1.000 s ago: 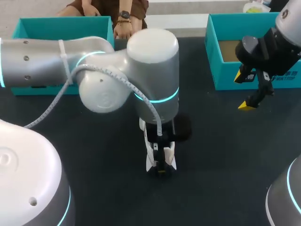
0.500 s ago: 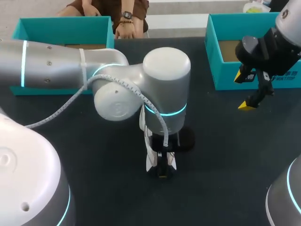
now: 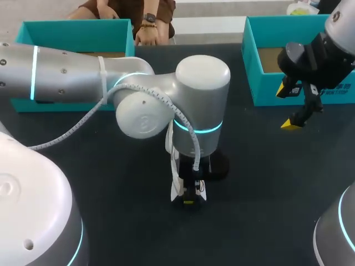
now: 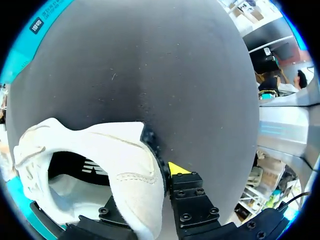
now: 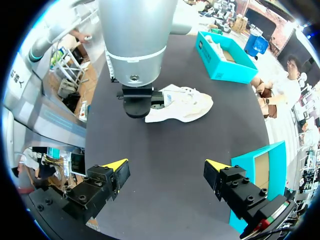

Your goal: Take the shoe out of the shoebox, open the shoe tongue, remove and reinsert the insole, then place the shoe into the shoebox

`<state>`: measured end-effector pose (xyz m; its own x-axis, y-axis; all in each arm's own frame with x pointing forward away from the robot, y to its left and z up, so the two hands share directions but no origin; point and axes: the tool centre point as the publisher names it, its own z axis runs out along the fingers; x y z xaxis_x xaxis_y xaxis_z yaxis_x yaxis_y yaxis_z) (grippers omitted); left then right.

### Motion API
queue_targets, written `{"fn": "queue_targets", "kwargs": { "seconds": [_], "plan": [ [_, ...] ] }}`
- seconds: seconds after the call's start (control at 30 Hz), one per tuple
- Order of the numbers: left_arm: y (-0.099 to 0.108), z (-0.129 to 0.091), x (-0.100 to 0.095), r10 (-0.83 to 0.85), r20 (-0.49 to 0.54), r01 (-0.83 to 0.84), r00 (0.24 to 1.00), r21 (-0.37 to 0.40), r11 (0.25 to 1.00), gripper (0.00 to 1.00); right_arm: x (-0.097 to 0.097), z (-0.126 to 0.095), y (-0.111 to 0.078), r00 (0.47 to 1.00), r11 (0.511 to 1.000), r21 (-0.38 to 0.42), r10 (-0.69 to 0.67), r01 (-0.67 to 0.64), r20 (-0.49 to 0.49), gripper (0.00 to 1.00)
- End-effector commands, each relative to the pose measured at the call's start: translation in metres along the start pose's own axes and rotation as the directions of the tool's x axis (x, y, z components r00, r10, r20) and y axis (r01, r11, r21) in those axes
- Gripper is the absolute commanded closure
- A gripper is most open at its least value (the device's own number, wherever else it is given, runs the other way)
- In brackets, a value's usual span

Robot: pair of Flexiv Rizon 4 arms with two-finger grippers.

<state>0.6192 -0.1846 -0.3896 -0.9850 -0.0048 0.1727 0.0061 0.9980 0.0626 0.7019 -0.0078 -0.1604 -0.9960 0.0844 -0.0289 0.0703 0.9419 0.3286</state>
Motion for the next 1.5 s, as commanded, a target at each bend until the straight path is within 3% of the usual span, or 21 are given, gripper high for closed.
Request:
{"fn": "queue_targets", "kwargs": {
  "seconds": [0.03, 0.4, 0.7, 1.3, 1.37, 1.5],
  "plan": [
    [0.009, -0.023, -0.005, 0.015, -0.012, -0.014, 1.000, 0.001, 1.000, 1.00, -0.002, 0.001, 0.001, 1.000, 1.000, 0.003, 0.000, 0.000, -0.003, 0.00],
    [0.044, -0.136, -0.026, 0.071, -0.002, -0.071, 0.997, -0.036, 0.997, 1.00, -0.002, 0.001, 0.001, 1.000, 1.000, 0.003, 0.000, 0.000, -0.003, 0.00],
    [0.073, -0.213, -0.022, 0.072, 0.054, -0.075, 0.996, 0.071, 0.995, 1.00, -0.002, 0.001, 0.001, 1.000, 1.000, 0.003, 0.000, 0.000, -0.003, 0.00],
    [0.073, -0.213, -0.022, 0.072, 0.054, -0.075, 0.996, 0.071, 0.995, 1.00, -0.002, 0.001, 0.001, 1.000, 1.000, 0.003, 0.000, 0.000, -0.003, 0.00],
    [0.084, -0.217, -0.031, 0.083, 0.061, -0.086, 0.995, 0.049, 0.995, 1.00, -0.002, 0.001, 0.001, 1.000, 1.000, 0.003, 0.000, 0.000, -0.003, 0.00],
    [0.120, -0.234, -0.064, 0.097, 0.054, -0.099, 0.994, 0.028, 0.995, 1.00, -0.002, 0.001, 0.001, 1.000, 1.000, 0.003, 0.000, 0.000, -0.003, 0.00]
  ]
}}
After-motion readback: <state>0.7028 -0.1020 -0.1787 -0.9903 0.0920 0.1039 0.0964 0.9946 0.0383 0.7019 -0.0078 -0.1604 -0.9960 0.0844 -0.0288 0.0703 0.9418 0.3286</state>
